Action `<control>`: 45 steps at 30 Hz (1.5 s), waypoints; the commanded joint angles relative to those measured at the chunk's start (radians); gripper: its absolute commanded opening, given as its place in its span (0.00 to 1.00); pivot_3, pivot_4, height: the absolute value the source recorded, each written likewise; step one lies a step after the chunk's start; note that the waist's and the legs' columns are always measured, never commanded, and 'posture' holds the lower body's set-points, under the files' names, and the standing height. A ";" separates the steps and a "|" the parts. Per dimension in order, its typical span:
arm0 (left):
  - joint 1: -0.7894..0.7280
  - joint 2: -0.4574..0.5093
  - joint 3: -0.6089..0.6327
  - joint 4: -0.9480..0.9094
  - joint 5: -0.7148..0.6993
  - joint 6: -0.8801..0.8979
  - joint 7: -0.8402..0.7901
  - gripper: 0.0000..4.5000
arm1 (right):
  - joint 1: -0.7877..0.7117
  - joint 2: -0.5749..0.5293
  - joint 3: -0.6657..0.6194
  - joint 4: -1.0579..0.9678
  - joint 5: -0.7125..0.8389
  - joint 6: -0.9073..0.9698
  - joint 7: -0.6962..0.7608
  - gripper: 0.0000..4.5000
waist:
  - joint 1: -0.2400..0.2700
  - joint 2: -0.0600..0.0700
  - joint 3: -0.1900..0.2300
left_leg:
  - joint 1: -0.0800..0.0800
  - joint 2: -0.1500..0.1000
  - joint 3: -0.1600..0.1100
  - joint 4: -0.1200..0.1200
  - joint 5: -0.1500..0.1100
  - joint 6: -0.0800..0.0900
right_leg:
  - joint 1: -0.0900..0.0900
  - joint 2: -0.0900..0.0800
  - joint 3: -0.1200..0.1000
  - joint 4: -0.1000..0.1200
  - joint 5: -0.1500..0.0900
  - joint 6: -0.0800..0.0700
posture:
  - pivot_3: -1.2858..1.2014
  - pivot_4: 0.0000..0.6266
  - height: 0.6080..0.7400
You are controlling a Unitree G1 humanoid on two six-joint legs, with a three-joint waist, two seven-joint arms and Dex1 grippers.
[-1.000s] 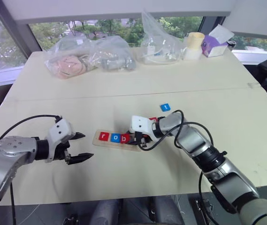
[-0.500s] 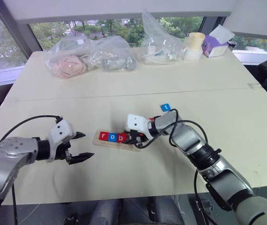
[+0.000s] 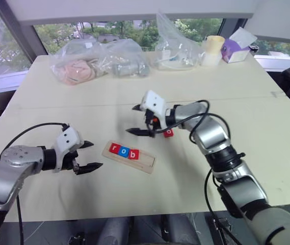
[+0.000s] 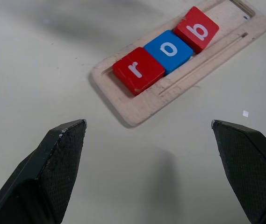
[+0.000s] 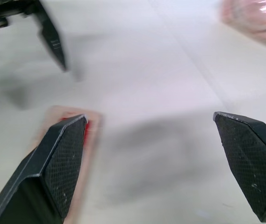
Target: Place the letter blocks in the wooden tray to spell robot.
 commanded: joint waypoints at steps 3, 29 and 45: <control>-0.018 0.004 0.006 -0.009 0.003 -0.012 -0.005 1.00 | 0.216 -0.065 0.045 -0.314 -0.013 0.028 -0.059 0.99 | -0.008 0.000 0.000 | 0.000 0.000 0.000 -0.001 -0.001 0.000 | -0.001 -0.002 0.000 0.000 0.000 0.000 | 0.52 0.24 1.00; -0.022 0.138 0.062 -0.042 -0.040 0.062 -0.094 1.00 | 0.617 -0.138 0.216 -0.474 -0.206 0.018 -0.419 0.99 | -0.001 -0.001 0.000 | 0.000 0.002 -0.001 0.000 -0.001 -0.002 | 0.000 -0.001 0.000 0.000 -0.002 -0.004 | 0.52 0.24 1.00; -0.038 0.091 0.025 -0.042 -0.023 0.046 -0.065 1.00 | 0.517 -0.137 0.091 -0.281 -0.153 -0.184 -0.384 0.99 | 0.000 -0.003 -0.001 | 0.002 0.002 -0.001 0.002 0.000 -0.002 | 0.004 -0.001 0.000 0.000 -0.002 -0.004 | 0.52 0.24 1.00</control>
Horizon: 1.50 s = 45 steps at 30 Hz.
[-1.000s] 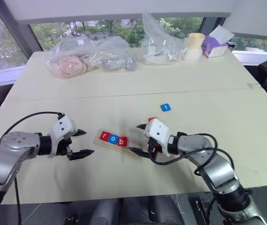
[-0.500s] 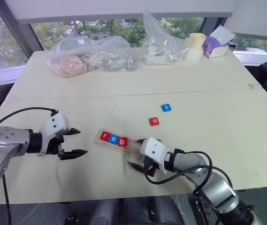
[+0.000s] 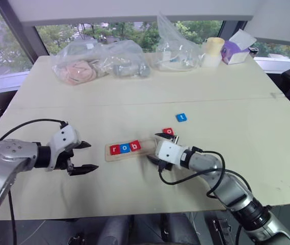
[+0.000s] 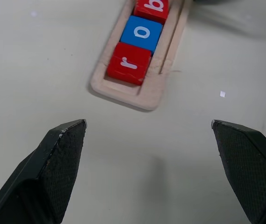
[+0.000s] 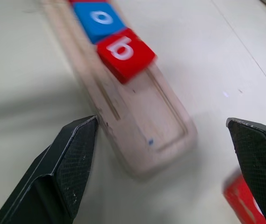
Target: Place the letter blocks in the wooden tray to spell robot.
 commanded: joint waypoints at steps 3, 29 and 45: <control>-0.010 -0.009 0.014 -0.010 0.003 -0.017 0.010 1.00 | 0.052 0.076 -0.107 -0.139 0.295 0.110 0.144 0.99 | -0.002 0.000 0.000 | -0.001 0.000 0.000 -0.001 0.000 0.000 | -0.001 0.000 0.000 0.000 0.000 0.000 | 0.52 0.24 1.00; 0.041 -0.046 0.043 -0.052 -0.013 0.000 0.074 1.00 | -0.227 0.167 -0.034 0.229 0.047 -0.044 0.077 0.99 | -0.007 0.000 0.001 | -0.001 0.001 0.000 -0.002 0.001 -0.001 | -0.004 0.002 0.000 0.000 0.002 0.000 | 0.52 0.24 1.00; 0.006 -0.071 0.027 -0.028 -0.004 -0.010 0.080 1.00 | -0.261 0.168 -0.128 0.171 0.061 0.042 0.079 0.99 | -0.005 0.000 0.001 | -0.001 0.001 0.000 -0.002 0.001 -0.001 | -0.004 0.002 0.000 0.000 0.003 0.002 | 0.52 0.24 1.00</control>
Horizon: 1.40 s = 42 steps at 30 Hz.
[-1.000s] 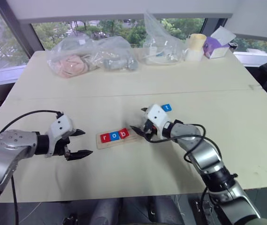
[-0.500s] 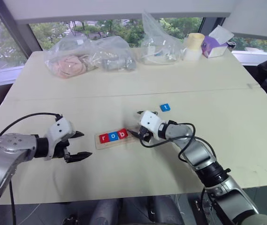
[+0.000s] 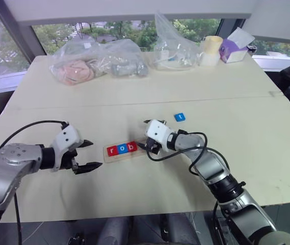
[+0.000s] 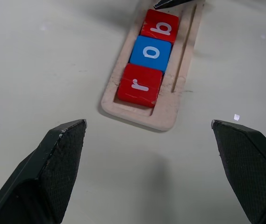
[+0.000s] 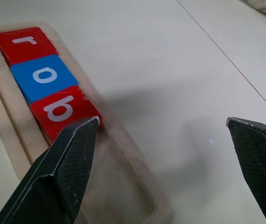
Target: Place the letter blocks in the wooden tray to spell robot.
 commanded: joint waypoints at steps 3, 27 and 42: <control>-0.040 -0.017 0.033 -0.019 -0.036 0.010 0.006 1.00 | -0.020 0.014 -0.256 -0.149 0.160 0.227 -0.046 0.99 | 0.005 0.000 0.000 | 0.000 0.000 0.000 0.000 0.000 0.000 | 0.000 0.000 0.000 0.000 0.000 0.000 | 0.52 0.24 1.00; -0.140 -0.041 0.040 -0.042 -0.139 0.110 0.050 1.00 | 0.068 0.195 -0.281 -0.148 0.178 0.625 -0.473 0.82 | -0.002 0.001 0.000 | 0.000 0.000 0.000 0.000 0.000 0.000 | 0.000 0.000 0.000 0.000 0.000 0.000 | 0.52 0.24 1.00; -0.153 -0.055 -0.009 -0.021 -0.112 0.077 0.040 1.00 | 0.072 0.206 -0.446 -0.479 0.222 0.947 -0.527 0.27 | 0.003 0.001 0.000 | 0.000 0.000 0.000 0.000 0.000 0.000 | -0.001 0.000 0.000 0.001 0.000 0.000 | 0.52 0.24 1.00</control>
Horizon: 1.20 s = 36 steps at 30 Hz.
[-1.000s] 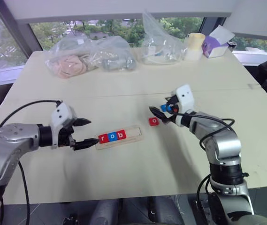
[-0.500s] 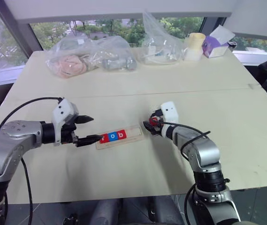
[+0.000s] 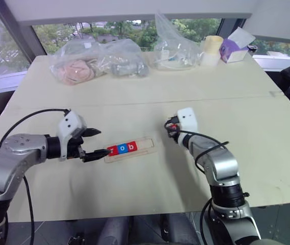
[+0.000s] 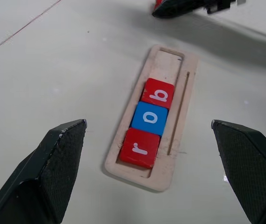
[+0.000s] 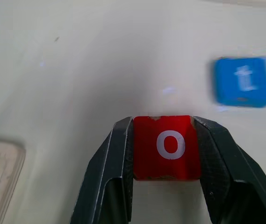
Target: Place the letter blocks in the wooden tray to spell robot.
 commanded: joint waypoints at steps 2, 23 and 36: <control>-0.033 0.002 -0.016 0.003 0.015 -0.034 -0.020 1.00 | 0.053 0.023 -0.097 -0.274 0.040 0.277 -0.010 0.27 | 0.003 0.000 0.000 | 0.000 0.000 -0.001 0.000 0.000 0.000 | 0.000 0.000 0.000 0.000 0.000 0.000 | 0.52 0.24 1.00; -0.103 0.042 -0.080 0.044 0.060 -0.066 -0.135 1.00 | 0.165 -0.199 -0.141 -0.327 0.193 0.052 0.342 0.90 | 0.000 0.001 0.001 | 0.000 0.000 0.000 0.000 0.000 0.000 | 0.000 -0.001 -0.001 -0.002 -0.002 -0.001 | 0.52 0.24 1.00; -0.127 0.124 -0.070 -0.009 0.021 -0.082 -0.254 1.00 | 0.101 -0.654 0.043 0.300 0.172 -0.856 1.126 0.90 | -0.004 -0.001 0.003 | 0.000 0.003 0.004 0.000 -0.001 0.002 | 0.002 0.000 -0.001 -0.003 -0.001 0.001 | 0.52 0.24 1.00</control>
